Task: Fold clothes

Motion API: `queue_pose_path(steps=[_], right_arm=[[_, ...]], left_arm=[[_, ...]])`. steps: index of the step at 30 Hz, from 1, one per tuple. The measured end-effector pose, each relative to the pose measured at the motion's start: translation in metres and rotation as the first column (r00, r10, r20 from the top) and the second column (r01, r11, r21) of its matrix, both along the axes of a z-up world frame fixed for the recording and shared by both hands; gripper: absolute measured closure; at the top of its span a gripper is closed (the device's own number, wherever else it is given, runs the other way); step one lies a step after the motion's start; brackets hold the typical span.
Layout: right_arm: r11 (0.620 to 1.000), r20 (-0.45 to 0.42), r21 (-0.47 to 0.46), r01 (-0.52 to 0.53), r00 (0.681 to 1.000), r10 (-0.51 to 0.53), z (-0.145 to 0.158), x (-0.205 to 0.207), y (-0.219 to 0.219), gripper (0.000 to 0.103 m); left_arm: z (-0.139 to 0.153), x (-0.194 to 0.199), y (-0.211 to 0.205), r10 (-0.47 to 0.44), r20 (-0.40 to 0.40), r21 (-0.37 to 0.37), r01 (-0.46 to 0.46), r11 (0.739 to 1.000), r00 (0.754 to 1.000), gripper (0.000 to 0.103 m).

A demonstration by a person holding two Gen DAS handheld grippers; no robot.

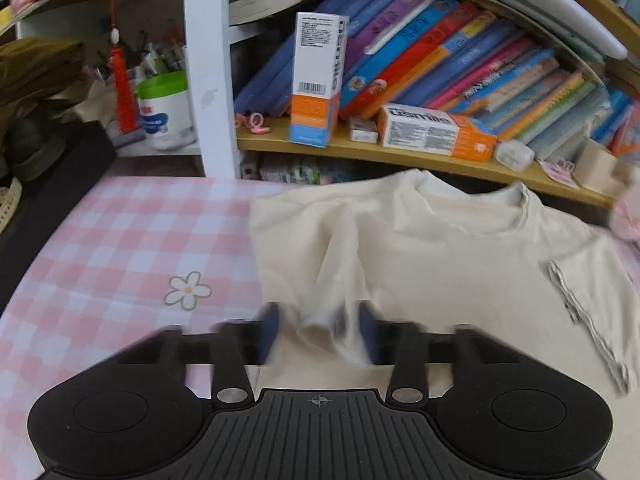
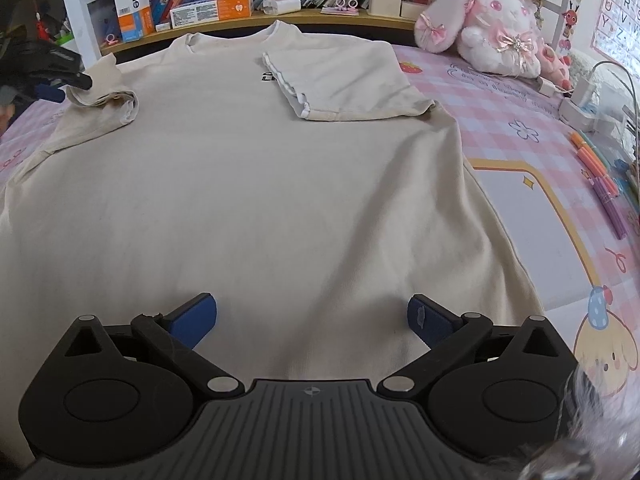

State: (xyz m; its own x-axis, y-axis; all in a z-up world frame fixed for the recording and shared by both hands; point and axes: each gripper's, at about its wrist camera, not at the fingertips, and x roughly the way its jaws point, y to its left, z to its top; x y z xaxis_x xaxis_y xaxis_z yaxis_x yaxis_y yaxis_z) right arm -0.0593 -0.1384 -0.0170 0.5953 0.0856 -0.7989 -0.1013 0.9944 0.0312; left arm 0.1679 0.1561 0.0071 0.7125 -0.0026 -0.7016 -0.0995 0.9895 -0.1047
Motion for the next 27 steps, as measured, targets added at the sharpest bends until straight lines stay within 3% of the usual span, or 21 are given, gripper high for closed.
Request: queue_pose_path(steps=[3,5,7,8,9,10,13,18,19,20,21,23,24,26,27], right_arm=[[1.0,0.001,0.001,-0.001,1.0,0.001,0.0,-0.001,-0.001,0.0],[1.0,-0.001,0.0,-0.003,1.0,0.003,0.0,-0.001,-0.001,0.0],[1.0,-0.004,-0.001,-0.005,1.0,0.005,0.001,0.0,-0.001,0.0],[1.0,-0.004,-0.001,-0.005,1.0,0.005,0.001,-0.001,-0.002,0.0],[1.0,-0.003,-0.001,-0.006,1.0,0.006,0.001,-0.001,-0.002,0.0],[1.0,-0.001,-0.001,-0.005,1.0,0.005,0.001,-0.002,-0.003,0.0],[1.0,0.005,0.002,0.0,1.0,0.0,0.0,-0.003,-0.005,0.0],[1.0,0.004,-0.001,0.011,1.0,-0.011,0.0,-0.001,-0.004,0.0],[1.0,0.004,-0.001,0.013,1.0,-0.013,0.0,0.0,-0.004,0.0],[1.0,0.004,-0.002,0.015,1.0,-0.015,0.0,0.0,-0.003,0.0],[1.0,0.003,-0.003,0.017,1.0,-0.017,0.0,0.001,-0.003,0.0],[1.0,0.002,-0.004,0.021,1.0,-0.021,0.0,0.001,-0.003,0.0],[1.0,0.002,-0.005,0.023,1.0,-0.023,0.0,0.001,-0.003,0.0],[1.0,0.002,-0.005,0.027,1.0,-0.027,0.0,0.001,-0.003,0.0],[1.0,0.002,-0.005,0.03,1.0,-0.03,0.0,0.001,-0.002,0.0]], left_arm=[[0.013,0.028,-0.022,-0.098,0.048,-0.09,0.102,0.991,0.994,0.1],[0.021,0.049,-0.033,-0.213,0.086,-0.224,0.228,0.948,0.973,0.088],[0.026,0.062,-0.032,-0.248,0.075,-0.327,0.259,0.909,0.966,0.074],[0.028,0.059,-0.028,-0.228,0.081,-0.336,0.242,0.91,0.97,0.067],[0.028,0.05,-0.025,-0.213,0.096,-0.321,0.233,0.918,0.972,0.048],[0.028,0.04,-0.024,-0.21,0.106,-0.283,0.233,0.93,0.972,0.042],[0.014,0.011,-0.037,-0.292,0.045,-0.09,0.295,0.951,0.955,0.043],[-0.026,-0.029,-0.073,-0.426,-0.063,0.148,0.431,0.89,0.902,0.045],[-0.032,-0.033,-0.078,-0.432,-0.071,0.185,0.438,0.88,0.899,0.069],[-0.035,-0.035,-0.08,-0.433,-0.067,0.202,0.438,0.876,0.899,0.078],[-0.034,-0.033,-0.077,-0.416,-0.061,0.186,0.42,0.888,0.907,0.09],[-0.023,-0.027,-0.059,-0.365,-0.044,0.053,0.367,0.929,0.93,0.092],[-0.016,-0.025,-0.052,-0.358,-0.023,-0.015,0.358,0.934,0.933,0.091],[-0.011,-0.019,-0.043,-0.367,-0.045,-0.054,0.364,0.93,0.929,0.079],[-0.01,-0.015,-0.037,-0.353,-0.058,-0.056,0.35,0.935,0.934,0.068]])
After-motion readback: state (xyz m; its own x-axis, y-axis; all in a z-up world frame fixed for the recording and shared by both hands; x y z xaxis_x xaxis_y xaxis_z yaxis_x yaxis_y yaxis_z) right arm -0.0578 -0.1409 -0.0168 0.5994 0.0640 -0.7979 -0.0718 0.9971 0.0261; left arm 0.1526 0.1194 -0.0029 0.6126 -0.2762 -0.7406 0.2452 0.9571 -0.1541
